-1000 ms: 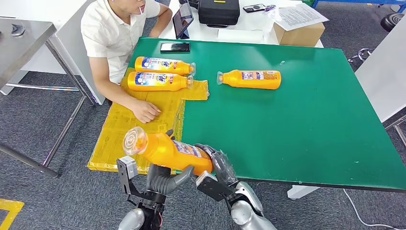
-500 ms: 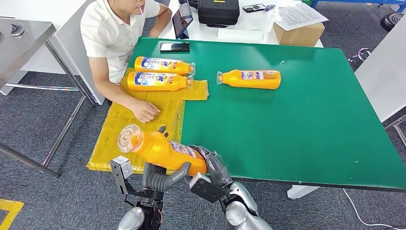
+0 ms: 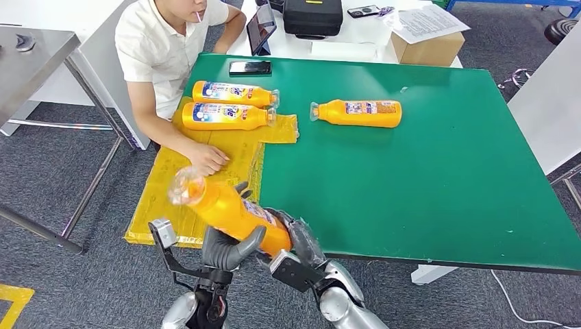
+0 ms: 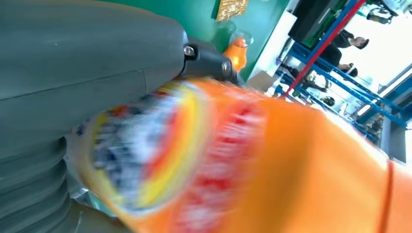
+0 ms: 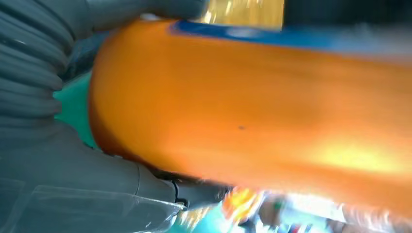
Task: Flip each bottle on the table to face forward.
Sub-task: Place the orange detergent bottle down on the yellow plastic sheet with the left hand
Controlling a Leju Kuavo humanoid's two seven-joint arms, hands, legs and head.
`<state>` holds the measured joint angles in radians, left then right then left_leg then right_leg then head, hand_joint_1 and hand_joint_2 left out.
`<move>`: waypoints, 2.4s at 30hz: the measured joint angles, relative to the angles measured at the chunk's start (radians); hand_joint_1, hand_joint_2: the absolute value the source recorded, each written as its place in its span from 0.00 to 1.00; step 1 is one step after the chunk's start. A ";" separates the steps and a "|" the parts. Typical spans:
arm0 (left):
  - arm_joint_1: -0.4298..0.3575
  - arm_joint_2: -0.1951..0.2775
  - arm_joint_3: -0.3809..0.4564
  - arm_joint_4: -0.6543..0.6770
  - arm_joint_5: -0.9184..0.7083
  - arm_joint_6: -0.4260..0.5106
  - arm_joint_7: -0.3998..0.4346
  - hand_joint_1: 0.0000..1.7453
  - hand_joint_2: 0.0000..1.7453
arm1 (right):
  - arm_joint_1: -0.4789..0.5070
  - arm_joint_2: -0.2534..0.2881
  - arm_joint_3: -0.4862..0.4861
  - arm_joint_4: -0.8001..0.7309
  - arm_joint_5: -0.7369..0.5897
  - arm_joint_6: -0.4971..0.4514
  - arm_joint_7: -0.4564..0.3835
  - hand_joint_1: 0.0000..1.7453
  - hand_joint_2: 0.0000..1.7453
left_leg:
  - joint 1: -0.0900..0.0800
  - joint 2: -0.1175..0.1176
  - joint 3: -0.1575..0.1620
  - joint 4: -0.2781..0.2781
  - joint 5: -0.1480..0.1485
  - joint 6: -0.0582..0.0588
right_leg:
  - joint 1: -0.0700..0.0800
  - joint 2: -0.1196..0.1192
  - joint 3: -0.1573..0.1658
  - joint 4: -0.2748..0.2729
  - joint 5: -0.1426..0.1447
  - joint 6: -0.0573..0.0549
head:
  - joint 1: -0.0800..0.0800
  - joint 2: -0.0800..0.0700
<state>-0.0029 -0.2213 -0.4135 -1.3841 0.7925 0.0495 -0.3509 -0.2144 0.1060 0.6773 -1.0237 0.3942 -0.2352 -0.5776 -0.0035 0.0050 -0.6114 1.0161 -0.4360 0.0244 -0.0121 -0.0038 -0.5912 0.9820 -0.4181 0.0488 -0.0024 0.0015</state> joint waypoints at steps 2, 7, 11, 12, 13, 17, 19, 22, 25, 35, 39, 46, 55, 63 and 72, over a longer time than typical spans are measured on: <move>0.002 0.000 0.016 -0.006 0.048 -0.040 0.015 1.00 1.00 | 0.001 0.000 0.013 0.003 -0.013 0.028 -0.028 0.00 0.00 | 0.000 0.000 0.000 0.000 0.000 0.000 | 0.000 0.000 0.000 0.000 0.000 0.000 | 0.000 0.000; 0.026 0.000 0.049 -0.041 0.082 -0.091 0.021 1.00 1.00 | 0.006 0.005 0.035 0.006 -0.017 0.032 -0.075 0.00 0.00 | 0.000 0.002 0.000 0.000 0.000 0.000 | 0.000 0.000 -0.001 0.000 0.000 0.000 | 0.000 0.000; 0.036 0.000 0.072 -0.064 0.086 -0.093 0.018 1.00 1.00 | 0.019 0.009 0.040 0.006 -0.021 0.019 -0.081 0.00 0.00 | 0.000 0.001 0.000 0.000 0.000 0.000 | 0.000 0.000 -0.001 0.000 0.000 0.000 | 0.000 0.000; 0.037 0.000 0.077 -0.066 0.088 -0.092 0.018 1.00 1.00 | 0.023 0.009 0.041 0.006 -0.022 0.017 -0.081 0.00 0.00 | 0.000 0.002 0.000 0.000 0.000 0.000 | 0.000 0.000 -0.001 0.000 0.000 0.000 | 0.000 0.000; 0.038 0.000 0.081 -0.068 0.090 -0.092 0.018 1.00 1.00 | 0.027 0.009 0.041 0.006 -0.023 0.015 -0.082 0.00 0.00 | 0.000 0.002 0.000 0.000 0.000 0.000 | 0.000 0.000 -0.001 0.000 0.000 0.000 | 0.000 0.000; 0.041 0.000 0.090 -0.073 0.091 -0.092 0.019 1.00 1.00 | 0.030 0.012 0.042 0.006 -0.024 0.015 -0.082 0.00 0.00 | 0.000 0.002 0.000 0.000 0.000 0.000 | 0.000 0.000 -0.001 0.000 0.000 0.000 | 0.000 0.000; 0.042 0.000 0.093 -0.073 0.091 -0.087 0.016 1.00 1.00 | 0.033 0.012 0.043 0.006 -0.027 0.015 -0.082 0.00 0.00 | 0.000 0.002 0.000 0.000 0.000 0.000 | 0.000 0.000 -0.001 0.000 0.000 0.000 | 0.000 0.000; 0.040 0.000 0.104 -0.073 0.086 -0.067 -0.001 1.00 1.00 | 0.044 0.014 0.040 0.006 -0.035 0.013 -0.082 0.00 0.00 | 0.000 0.002 0.000 0.000 0.000 0.000 | 0.000 0.000 -0.001 0.000 0.000 0.000 | 0.000 0.000; 0.030 -0.001 0.125 -0.073 0.056 -0.040 -0.024 1.00 1.00 | 0.061 0.014 0.034 0.007 -0.040 0.006 -0.087 0.00 0.00 | 0.000 0.002 0.000 0.000 0.000 0.000 | 0.000 0.000 -0.001 0.000 0.000 0.000 | 0.000 0.000; -0.093 0.038 0.132 0.019 -0.594 0.373 -0.143 1.00 1.00 | 0.159 0.013 -0.075 -0.095 -0.038 -0.288 -0.117 0.00 0.00 | 0.000 -0.002 -0.001 0.000 0.001 0.000 | 0.000 -0.001 -0.001 0.000 0.000 0.000 | 0.000 0.000; -0.125 0.071 0.132 0.070 -1.095 0.592 -0.116 1.00 1.00 | 0.209 0.034 -0.257 -0.301 -0.020 -0.453 -0.121 0.00 0.00 | -0.001 -0.002 -0.001 0.000 0.001 0.000 | -0.001 -0.001 -0.001 0.000 0.000 0.000 | 0.000 0.000; -0.195 0.097 0.137 0.176 -1.530 0.532 0.108 1.00 1.00 | 0.258 0.085 -0.501 -0.580 -0.049 -0.463 -0.121 0.00 0.00 | -0.001 -0.002 -0.001 0.000 0.001 0.000 | -0.001 -0.001 -0.001 0.000 0.000 0.000 | 0.000 0.000; -0.393 0.156 0.140 0.515 -1.674 0.252 0.237 1.00 1.00 | 0.263 0.098 -0.506 -0.610 -0.167 -0.464 -0.121 0.00 0.00 | 0.000 -0.003 -0.001 0.000 0.003 -0.002 | 0.000 -0.001 -0.001 0.002 0.001 0.000 | 0.000 0.000; -0.537 0.170 0.177 0.703 -1.571 0.100 0.193 0.04 1.00 | 0.245 0.091 -0.453 -0.564 -0.227 -0.464 -0.121 0.00 0.00 | 0.000 -0.004 0.002 0.000 0.003 -0.002 | -0.001 -0.002 0.002 0.002 0.000 0.000 | 0.000 0.000; -0.587 0.171 0.190 0.790 -1.529 0.006 0.175 0.00 1.00 | 0.240 0.074 -0.423 -0.528 -0.250 -0.463 -0.121 0.00 0.00 | 0.000 -0.004 0.004 0.000 0.004 -0.003 | -0.001 -0.003 0.004 0.003 0.001 0.000 | 0.000 0.000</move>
<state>-0.5900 -0.0500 -0.2239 -0.5939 -0.7366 0.0554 -0.1763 0.0254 0.1801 0.2539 -1.5517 0.1438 -0.6985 -0.6989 -0.0038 0.0012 -0.6078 1.0161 -0.4319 0.0213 -0.0127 -0.0064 -0.5871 0.9850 -0.4176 0.0483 -0.0022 0.0015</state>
